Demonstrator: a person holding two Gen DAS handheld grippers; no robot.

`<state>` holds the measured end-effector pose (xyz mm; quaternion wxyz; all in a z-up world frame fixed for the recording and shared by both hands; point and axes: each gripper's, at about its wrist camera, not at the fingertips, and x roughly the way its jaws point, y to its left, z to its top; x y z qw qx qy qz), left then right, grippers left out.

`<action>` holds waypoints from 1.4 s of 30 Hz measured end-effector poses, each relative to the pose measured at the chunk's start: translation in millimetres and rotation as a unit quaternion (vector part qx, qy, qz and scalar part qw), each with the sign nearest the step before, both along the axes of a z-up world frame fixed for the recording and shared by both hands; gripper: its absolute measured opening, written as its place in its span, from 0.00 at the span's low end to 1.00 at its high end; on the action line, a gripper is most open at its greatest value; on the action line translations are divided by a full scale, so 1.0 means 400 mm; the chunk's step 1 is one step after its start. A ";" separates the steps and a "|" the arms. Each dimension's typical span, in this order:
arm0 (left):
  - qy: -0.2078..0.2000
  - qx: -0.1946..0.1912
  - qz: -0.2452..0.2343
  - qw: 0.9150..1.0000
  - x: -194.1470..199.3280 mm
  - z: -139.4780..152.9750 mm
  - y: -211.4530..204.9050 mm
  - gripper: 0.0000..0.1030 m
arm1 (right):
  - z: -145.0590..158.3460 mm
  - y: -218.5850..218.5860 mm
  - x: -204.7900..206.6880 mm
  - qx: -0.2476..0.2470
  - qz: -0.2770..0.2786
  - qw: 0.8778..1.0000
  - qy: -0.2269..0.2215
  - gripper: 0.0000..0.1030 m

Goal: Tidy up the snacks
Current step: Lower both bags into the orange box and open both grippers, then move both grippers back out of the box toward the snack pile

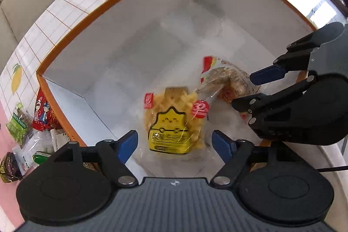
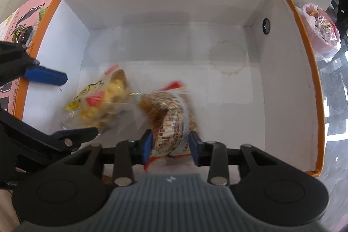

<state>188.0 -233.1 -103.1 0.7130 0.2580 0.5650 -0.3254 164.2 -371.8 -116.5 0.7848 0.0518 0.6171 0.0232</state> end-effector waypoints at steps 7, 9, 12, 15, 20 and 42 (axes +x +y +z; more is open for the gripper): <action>-0.012 -0.038 0.017 0.999 -0.030 0.064 0.035 0.97 | 0.027 -0.016 -0.002 -0.011 -0.005 1.000 -0.011 0.56; -0.022 -0.052 0.018 0.998 -0.037 0.089 0.046 0.97 | 0.038 -0.016 -0.003 -0.012 -0.007 1.000 -0.019 0.59; -0.032 -0.071 0.026 0.997 -0.055 0.128 0.067 0.97 | 0.066 -0.014 -0.023 -0.015 -0.014 0.999 -0.043 0.67; -0.039 -0.091 0.038 0.994 -0.064 0.160 0.091 0.97 | 0.101 -0.007 -0.044 -0.019 -0.022 0.997 -0.071 0.74; -0.062 -0.132 0.074 0.987 -0.092 0.215 0.158 0.97 | 0.148 0.018 -0.086 -0.028 -0.038 0.992 -0.118 0.77; -0.131 -0.205 0.241 0.940 -0.242 0.221 0.593 0.94 | 0.245 0.407 -0.298 -0.043 -0.016 0.942 -0.332 0.73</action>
